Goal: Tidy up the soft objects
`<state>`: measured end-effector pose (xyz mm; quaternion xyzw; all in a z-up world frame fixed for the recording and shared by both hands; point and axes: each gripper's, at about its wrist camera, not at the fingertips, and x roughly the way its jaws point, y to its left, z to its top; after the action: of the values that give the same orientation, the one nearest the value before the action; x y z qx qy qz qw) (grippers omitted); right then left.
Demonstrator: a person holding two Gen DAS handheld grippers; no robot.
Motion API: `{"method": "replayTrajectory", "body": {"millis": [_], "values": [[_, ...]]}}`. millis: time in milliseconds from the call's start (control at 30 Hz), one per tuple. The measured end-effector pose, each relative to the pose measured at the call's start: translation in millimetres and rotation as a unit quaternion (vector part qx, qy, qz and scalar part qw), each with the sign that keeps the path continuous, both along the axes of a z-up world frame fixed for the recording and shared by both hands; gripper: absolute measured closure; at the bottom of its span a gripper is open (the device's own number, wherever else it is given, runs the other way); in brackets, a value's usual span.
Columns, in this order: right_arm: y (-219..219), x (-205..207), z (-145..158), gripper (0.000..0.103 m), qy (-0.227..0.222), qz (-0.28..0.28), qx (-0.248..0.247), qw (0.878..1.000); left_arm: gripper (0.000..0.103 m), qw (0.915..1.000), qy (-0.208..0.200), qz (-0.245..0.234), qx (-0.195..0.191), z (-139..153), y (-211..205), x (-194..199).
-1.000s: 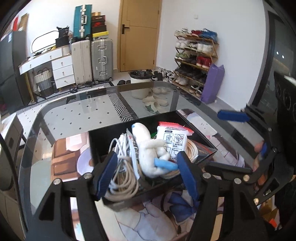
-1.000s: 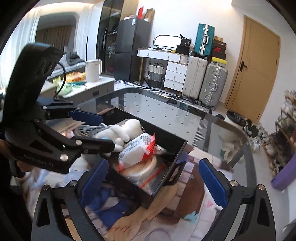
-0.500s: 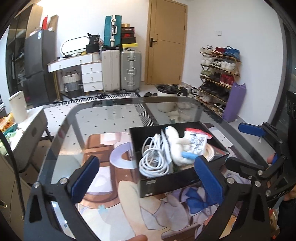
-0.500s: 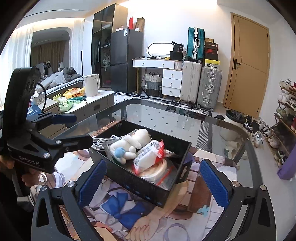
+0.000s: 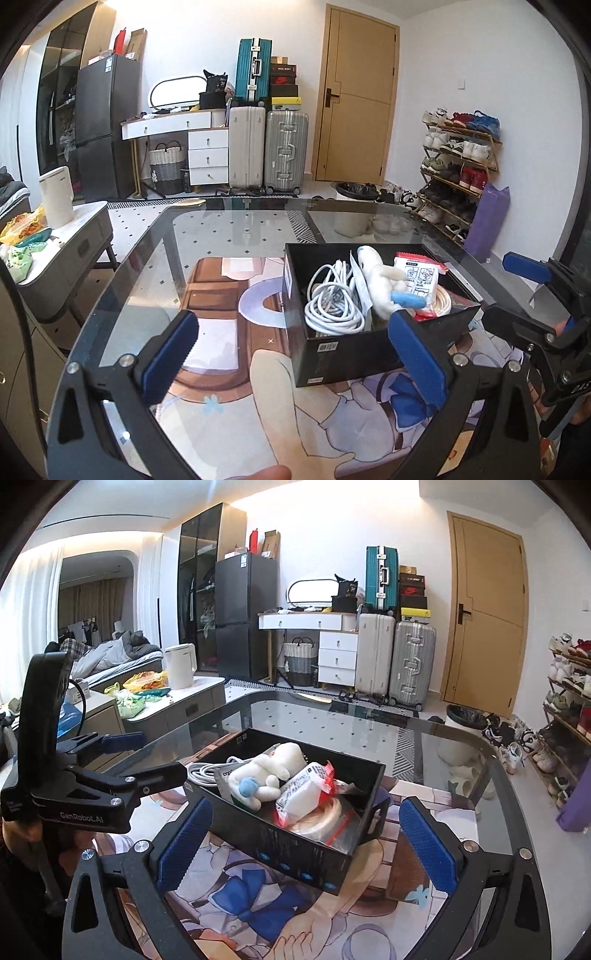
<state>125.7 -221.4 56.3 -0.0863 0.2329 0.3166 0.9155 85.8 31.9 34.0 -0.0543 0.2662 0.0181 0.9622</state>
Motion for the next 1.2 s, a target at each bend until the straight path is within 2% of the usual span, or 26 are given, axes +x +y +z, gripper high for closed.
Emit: {"method": "replayTrajectory", "body": {"millis": [267,600,967,1200], "values": [[1.6,1.5,-10.8,0.001,-0.008,-0.005,-0.003,1.0,0.0,0.9998,-0.011,0.017,-0.007,-12.0,4.5,4.4],[-2.6,9.8,-26.7,0.001,0.0,-0.007,0.007,1.0,0.0,0.9998,-0.012,0.016,0.003,-18.0,1.7,6.6],[-8.5,4.5,-25.0,0.0,-0.023,-0.01,0.025,0.999,0.0,0.9997,-0.02,0.013,0.007,-17.3,-2.3,2.0],[-4.7,3.6,-26.3,0.0,-0.028,-0.009,0.02,0.999,0.0,0.9997,-0.022,0.013,0.005,-17.6,-2.7,1.2]]}}
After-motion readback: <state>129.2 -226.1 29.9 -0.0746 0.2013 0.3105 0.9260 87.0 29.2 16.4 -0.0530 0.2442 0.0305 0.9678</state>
